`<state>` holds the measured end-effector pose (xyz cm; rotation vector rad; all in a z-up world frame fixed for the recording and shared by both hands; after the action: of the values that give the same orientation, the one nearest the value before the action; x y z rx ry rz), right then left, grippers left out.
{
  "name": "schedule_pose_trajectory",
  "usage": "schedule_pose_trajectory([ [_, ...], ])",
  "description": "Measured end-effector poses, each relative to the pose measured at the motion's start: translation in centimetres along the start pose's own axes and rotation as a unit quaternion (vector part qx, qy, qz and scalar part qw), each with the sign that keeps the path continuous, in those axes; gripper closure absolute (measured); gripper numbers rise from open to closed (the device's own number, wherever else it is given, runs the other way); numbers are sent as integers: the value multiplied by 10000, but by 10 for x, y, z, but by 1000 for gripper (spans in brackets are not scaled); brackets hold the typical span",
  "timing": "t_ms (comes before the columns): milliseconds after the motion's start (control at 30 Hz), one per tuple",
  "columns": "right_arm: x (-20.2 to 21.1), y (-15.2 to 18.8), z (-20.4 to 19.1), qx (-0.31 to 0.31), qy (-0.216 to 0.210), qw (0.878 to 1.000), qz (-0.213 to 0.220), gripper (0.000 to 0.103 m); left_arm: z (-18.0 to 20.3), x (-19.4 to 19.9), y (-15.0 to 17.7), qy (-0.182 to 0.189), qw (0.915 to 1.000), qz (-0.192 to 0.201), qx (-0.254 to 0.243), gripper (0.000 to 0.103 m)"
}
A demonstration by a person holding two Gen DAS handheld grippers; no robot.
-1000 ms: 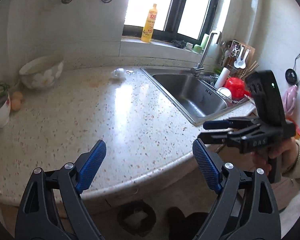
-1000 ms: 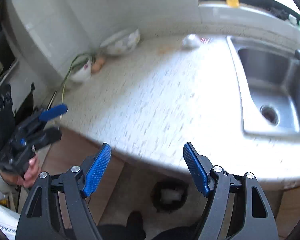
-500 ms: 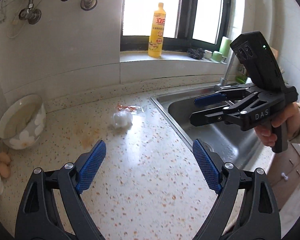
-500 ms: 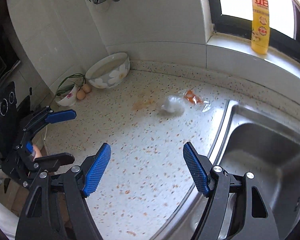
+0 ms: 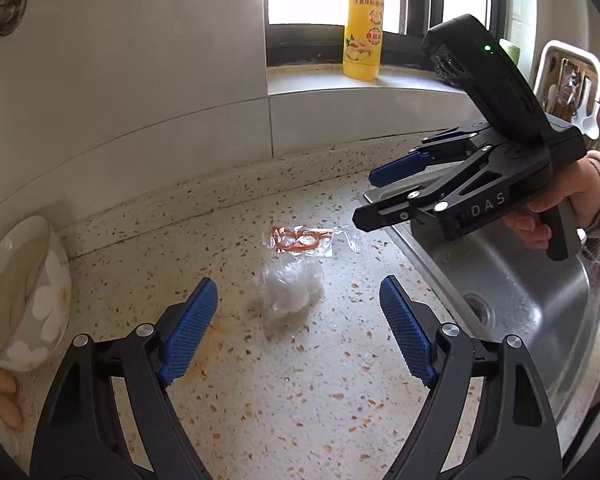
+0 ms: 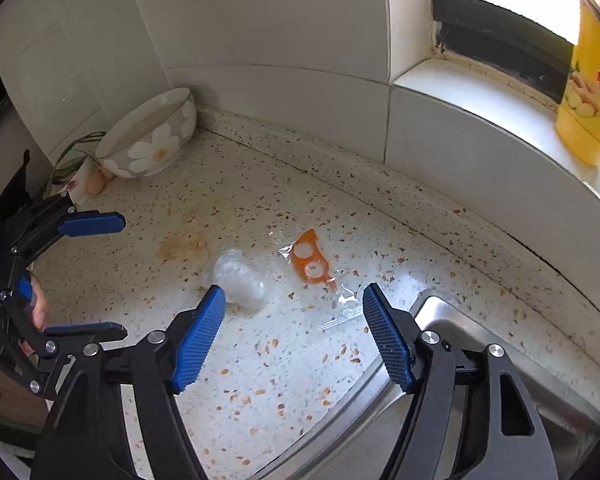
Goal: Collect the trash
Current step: 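Grasp the clear plastic bag with the left tool while the right tool grasps the orange wrapper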
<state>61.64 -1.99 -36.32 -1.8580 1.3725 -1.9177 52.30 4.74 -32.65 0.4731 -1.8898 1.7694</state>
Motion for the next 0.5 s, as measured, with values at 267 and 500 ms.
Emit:
schedule_pose_trajectory([
  [267,-48,8,12,168,-168,9991,-359,57,-6,-50,7,179,9985,-400,-337,39],
  [500,-60,11,9,308,-314,9979,-472,64,-7,-75,16,387,9962,-673,-391,50],
])
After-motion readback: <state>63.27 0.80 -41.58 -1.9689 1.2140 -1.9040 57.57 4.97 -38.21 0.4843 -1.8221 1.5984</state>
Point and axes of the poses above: each gripper's, at about its wrist camera, not at the fingertips, and x roughly against the way its jaws point, z to its right, y to its underside, the point moved 8 cm from there along -x, roughly the way its jaws point, and after that the axes turned 9 degrees about z, right-handed, at the moved point
